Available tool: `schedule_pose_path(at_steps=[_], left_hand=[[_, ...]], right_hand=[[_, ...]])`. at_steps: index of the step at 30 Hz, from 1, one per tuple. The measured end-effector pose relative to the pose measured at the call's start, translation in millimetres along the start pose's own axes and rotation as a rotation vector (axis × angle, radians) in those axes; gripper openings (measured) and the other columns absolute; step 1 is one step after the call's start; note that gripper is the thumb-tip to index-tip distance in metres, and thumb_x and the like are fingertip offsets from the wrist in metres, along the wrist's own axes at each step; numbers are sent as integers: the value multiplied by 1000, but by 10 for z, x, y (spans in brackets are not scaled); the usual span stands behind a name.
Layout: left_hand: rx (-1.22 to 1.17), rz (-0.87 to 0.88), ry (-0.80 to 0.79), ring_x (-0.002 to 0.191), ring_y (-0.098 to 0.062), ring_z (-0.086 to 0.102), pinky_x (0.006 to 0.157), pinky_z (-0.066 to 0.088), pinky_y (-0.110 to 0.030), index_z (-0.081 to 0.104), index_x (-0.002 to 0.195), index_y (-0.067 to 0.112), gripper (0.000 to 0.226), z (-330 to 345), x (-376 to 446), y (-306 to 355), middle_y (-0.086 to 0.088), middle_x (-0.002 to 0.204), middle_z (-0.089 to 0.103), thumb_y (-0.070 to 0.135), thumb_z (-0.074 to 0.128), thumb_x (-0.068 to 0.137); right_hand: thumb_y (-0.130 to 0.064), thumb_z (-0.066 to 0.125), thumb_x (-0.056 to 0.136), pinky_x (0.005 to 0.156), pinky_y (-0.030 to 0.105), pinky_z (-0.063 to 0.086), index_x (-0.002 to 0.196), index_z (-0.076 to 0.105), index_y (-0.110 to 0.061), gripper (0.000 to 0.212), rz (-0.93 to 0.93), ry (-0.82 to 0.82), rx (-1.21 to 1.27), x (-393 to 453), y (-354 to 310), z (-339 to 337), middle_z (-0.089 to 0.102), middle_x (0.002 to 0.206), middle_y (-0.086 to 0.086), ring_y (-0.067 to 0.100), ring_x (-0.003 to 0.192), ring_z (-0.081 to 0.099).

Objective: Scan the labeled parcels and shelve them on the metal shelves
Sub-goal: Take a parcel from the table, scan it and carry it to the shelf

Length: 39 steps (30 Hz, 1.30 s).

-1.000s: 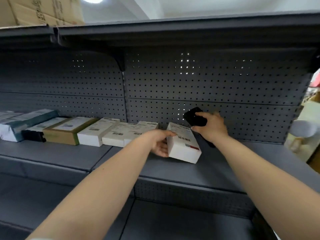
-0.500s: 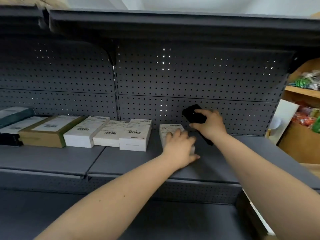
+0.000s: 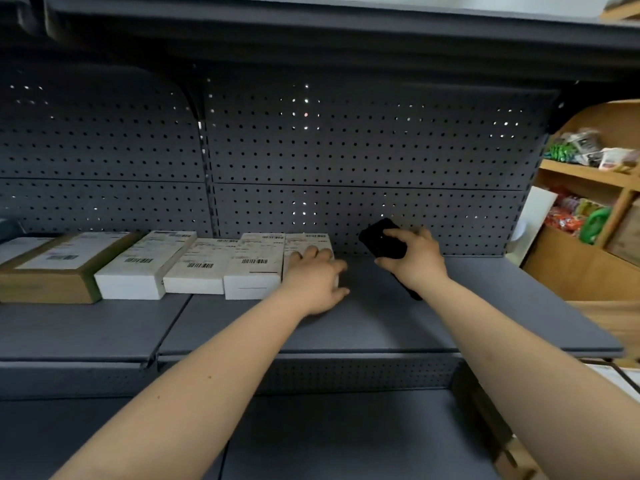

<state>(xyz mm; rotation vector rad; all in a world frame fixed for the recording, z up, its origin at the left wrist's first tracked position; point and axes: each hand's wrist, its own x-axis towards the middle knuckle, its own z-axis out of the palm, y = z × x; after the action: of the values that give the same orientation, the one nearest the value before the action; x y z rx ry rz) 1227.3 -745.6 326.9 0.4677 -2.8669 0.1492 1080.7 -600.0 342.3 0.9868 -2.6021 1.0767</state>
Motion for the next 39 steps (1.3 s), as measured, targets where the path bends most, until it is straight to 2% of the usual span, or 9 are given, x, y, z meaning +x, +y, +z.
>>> schedule_pose_path(at_steps=[4, 9, 12, 16, 19, 27, 32, 36, 39], left_hand=[[10, 82, 25, 134, -31, 33, 106, 29, -48, 42, 147, 32, 61, -79, 263, 500, -6, 149, 41, 61, 48, 94], [-9, 201, 25, 130, -32, 36, 103, 29, -49, 43, 145, 29, 59, -122, 715, 1470, -8, 142, 44, 57, 50, 94], [-54, 250, 36, 128, -32, 38, 102, 32, -47, 45, 142, 30, 55, -177, 999, 2184, -8, 137, 47, 55, 52, 93], [-118, 337, 60, 125, -32, 43, 100, 36, -49, 49, 137, 32, 51, -266, 1364, 3274, -7, 134, 50, 55, 54, 91], [-116, 423, 60, 126, -33, 45, 98, 40, -51, 46, 141, 34, 59, -201, 1578, 4172, -7, 133, 51, 62, 52, 89], [-113, 332, -75, 129, -33, 42, 102, 36, -56, 45, 142, 32, 59, 511, 2111, 6131, -8, 137, 50, 60, 50, 90], [-137, 214, -272, 130, -33, 39, 105, 36, -57, 48, 141, 30, 59, 1378, 2235, 6471, -5, 140, 50, 60, 53, 90], [-153, 55, -404, 133, -33, 37, 108, 32, -55, 46, 143, 33, 60, 2093, 2229, 6300, -1, 145, 46, 59, 54, 90], [-139, -99, -480, 133, -31, 38, 103, 36, -51, 41, 147, 35, 65, 2561, 2288, 6079, 0, 149, 42, 62, 54, 89]], right_hand=[[-37, 77, 79, 105, 48, 39, 138, 52, -37, 64, 9, 47, -84, -71, 273, -255, 40, 138, 8, 32, 128, 38], [-32, 78, 76, 101, 46, 43, 136, 56, -32, 64, 57, 143, -146, -102, 937, -992, 43, 132, 13, 38, 120, 45], [-37, 77, 77, 94, 41, 43, 134, 57, -35, 60, 149, 220, -229, -168, 1442, -1575, 45, 130, 8, 34, 117, 46], [-44, 76, 78, 96, 45, 41, 131, 56, -41, 56, 241, 272, -293, -313, 2286, -2298, 42, 129, 3, 30, 121, 41], [-47, 77, 78, 99, 49, 41, 131, 55, -43, 57, 289, 271, -323, -469, 2985, -2795, 41, 132, 2, 28, 122, 40], [-38, 76, 79, 98, 45, 42, 129, 59, -37, 52, 337, 178, -348, -723, 4702, -3590, 42, 134, 7, 29, 123, 39], [-42, 78, 77, 97, 52, 45, 129, 58, -35, 56, 378, 49, -302, -740, 5612, -3308, 42, 134, 8, 31, 124, 42], [-42, 77, 78, 98, 47, 43, 128, 58, -37, 54, 406, -63, -239, -623, 6108, -2850, 41, 132, 5, 29, 123, 42], [-41, 75, 79, 99, 44, 42, 130, 57, -38, 54, 408, -150, -204, -404, 6382, -2469, 39, 136, 4, 27, 127, 38]])
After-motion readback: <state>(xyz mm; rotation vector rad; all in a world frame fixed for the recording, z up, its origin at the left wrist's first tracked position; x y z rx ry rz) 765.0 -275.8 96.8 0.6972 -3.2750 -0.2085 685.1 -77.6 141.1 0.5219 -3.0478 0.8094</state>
